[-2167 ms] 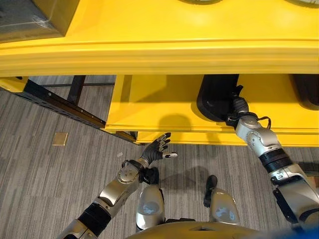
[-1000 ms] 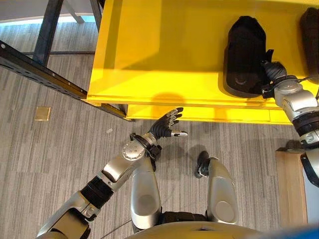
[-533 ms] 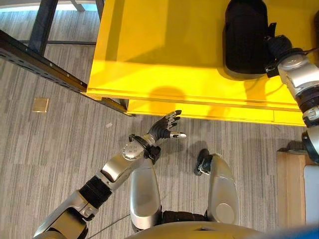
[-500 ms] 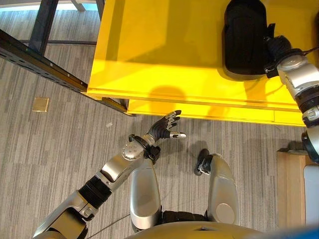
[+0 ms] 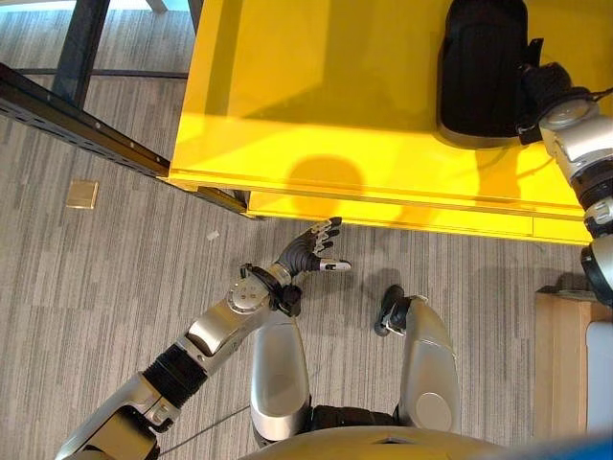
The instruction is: Move parts from the plastic box to the shelf.
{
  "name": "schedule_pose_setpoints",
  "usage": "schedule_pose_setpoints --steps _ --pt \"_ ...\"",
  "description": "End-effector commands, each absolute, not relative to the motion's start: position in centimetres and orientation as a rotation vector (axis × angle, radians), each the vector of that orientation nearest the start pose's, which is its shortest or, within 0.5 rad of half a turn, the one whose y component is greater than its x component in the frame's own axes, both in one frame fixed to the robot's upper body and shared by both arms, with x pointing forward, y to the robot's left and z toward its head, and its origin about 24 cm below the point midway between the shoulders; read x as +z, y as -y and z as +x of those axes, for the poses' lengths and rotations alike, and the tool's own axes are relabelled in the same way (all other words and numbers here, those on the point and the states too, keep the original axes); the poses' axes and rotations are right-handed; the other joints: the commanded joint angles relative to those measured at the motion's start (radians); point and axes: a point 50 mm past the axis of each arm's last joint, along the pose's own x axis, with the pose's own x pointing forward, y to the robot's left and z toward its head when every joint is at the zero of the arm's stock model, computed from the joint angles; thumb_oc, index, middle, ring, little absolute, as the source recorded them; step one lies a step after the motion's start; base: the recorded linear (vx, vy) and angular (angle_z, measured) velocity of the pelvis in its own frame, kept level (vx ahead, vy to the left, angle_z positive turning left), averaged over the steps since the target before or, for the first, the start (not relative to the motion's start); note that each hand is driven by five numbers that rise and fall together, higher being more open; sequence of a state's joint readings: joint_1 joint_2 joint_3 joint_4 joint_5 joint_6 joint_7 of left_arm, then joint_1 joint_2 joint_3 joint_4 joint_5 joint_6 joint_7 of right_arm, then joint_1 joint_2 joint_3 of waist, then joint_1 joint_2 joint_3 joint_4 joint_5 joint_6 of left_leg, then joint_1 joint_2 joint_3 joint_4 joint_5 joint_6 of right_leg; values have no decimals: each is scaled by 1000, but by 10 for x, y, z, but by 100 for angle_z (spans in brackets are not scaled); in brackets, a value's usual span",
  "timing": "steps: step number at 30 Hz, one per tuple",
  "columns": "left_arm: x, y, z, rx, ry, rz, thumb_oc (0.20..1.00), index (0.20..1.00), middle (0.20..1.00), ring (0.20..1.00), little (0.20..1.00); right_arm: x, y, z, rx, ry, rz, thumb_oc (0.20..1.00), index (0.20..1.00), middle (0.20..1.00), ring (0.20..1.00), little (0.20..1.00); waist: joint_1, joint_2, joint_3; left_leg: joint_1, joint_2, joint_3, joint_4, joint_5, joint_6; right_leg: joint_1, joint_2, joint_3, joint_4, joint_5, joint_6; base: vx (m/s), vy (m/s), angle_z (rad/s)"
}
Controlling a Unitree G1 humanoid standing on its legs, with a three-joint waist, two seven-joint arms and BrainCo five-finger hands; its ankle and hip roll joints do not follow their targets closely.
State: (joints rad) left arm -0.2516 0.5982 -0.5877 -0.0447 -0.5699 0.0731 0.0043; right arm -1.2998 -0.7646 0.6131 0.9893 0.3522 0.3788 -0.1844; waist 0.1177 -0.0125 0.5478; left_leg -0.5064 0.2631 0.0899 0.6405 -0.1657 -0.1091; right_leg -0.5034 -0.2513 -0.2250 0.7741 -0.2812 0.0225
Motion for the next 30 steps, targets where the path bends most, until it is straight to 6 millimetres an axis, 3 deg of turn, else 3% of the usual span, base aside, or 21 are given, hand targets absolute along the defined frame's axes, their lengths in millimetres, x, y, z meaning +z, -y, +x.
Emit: schedule_pose_setpoints --steps 1,3,4,5,6,19,30 --pt "73 -109 256 -638 -37 60 1000 1000 1000 1000 1000 325 284 394 -552 51 -684 200 200 200 200 200 18 21 -28 66 23 93 -72 9 54 23 12 -68 109 -77 -19 0 0 0" --pt "73 -110 256 -640 -36 57 1000 1000 1000 1000 1000 326 287 393 -572 46 -693 200 200 200 200 200 19 24 -28 67 21 93 -77 12 55 21 11 -67 110 -76 -18 0 0 0" --pt "74 -110 256 -642 -34 60 1000 1000 1000 1000 1000 326 287 393 -575 49 -697 401 401 401 401 401 19 25 -28 66 21 93 -78 12 55 20 11 -67 110 -77 -18 0 0 0" --pt "74 -110 256 -644 -31 61 1000 1000 1000 1000 1000 326 286 393 -575 55 -702 846 846 846 846 846 19 26 -28 65 22 93 -78 13 54 18 11 -67 111 -77 -18 0 0 0" --pt "74 -109 256 -646 -29 60 1000 1000 1000 1000 1000 327 286 393 -573 55 -704 1000 1000 1000 1000 1000 18 26 -28 65 22 94 -79 14 54 17 11 -66 111 -78 -19 0 0 0" --pt "76 -107 256 -654 -22 49 1000 1000 1000 1000 1000 321 288 392 -601 33 -819 1000 1000 1000 1000 1000 3 36 -28 78 24 106 -92 19 56 20 9 -55 98 -73 -15 -5 7 0" --pt "77 -100 257 -643 -9 25 1000 1000 1000 1000 1000 306 291 391 -687 73 -660 1000 1000 1000 1000 1000 -26 48 -28 107 19 126 -119 23 57 32 15 -34 73 -66 -10 -13 40 -5"
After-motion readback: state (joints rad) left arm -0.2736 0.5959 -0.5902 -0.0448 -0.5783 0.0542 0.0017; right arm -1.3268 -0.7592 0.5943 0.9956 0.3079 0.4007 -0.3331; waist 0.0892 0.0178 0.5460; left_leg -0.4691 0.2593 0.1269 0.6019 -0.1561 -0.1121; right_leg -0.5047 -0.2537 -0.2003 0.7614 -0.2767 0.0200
